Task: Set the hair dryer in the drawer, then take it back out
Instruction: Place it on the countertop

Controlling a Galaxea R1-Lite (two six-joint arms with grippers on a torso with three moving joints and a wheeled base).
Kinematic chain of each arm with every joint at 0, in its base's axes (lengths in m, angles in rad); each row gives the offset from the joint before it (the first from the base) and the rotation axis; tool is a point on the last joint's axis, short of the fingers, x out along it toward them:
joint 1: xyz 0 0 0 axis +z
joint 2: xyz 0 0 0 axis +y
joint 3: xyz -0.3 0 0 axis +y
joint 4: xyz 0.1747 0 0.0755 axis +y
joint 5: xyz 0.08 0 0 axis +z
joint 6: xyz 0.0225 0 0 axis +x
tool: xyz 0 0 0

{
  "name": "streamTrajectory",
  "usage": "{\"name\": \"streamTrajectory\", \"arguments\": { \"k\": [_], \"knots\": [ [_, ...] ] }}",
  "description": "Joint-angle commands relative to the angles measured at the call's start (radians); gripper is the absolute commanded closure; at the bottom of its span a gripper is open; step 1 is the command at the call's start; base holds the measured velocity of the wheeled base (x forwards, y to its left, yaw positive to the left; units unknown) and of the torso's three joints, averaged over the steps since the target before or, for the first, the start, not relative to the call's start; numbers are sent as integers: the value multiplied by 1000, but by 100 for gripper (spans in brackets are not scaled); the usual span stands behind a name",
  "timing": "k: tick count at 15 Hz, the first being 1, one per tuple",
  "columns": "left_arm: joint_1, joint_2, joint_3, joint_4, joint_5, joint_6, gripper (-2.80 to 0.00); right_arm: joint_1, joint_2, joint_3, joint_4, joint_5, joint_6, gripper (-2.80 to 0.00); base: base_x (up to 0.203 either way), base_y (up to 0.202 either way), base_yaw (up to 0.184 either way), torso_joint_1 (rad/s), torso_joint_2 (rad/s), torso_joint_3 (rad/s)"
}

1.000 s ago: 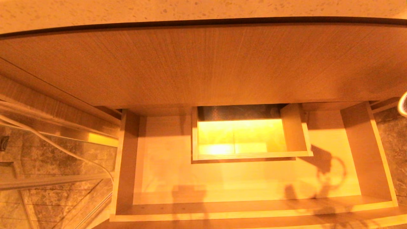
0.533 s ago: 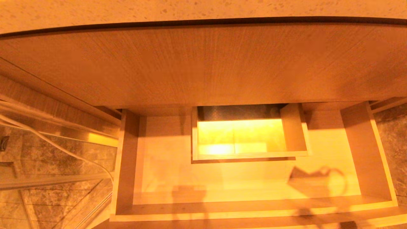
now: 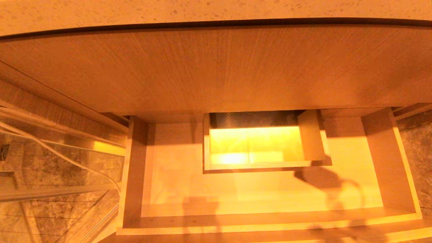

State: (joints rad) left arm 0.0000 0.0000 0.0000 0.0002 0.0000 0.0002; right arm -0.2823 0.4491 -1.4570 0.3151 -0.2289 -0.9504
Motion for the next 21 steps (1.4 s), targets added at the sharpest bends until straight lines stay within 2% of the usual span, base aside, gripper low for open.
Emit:
{"name": "streamTrajectory", "arguments": {
  "k": [1,5,8,13,21],
  "knots": [
    [0,0,0,0,0,0,-280,-13,24,-27,1,3,9,0,0,0,0,0,0,0],
    [0,0,0,0,0,0,-280,-56,90,-69,-3,3,43,0,0,0,0,0,0,0],
    [0,0,0,0,0,0,-280,-101,184,-167,-16,2,88,0,0,0,0,0,0,0],
    [0,0,0,0,0,0,-280,-104,249,-265,-27,25,181,0,0,0,0,0,0,0],
    [0,0,0,0,0,0,-280,-159,511,-484,-101,45,179,0,0,0,0,0,0,0]
  ]
}}
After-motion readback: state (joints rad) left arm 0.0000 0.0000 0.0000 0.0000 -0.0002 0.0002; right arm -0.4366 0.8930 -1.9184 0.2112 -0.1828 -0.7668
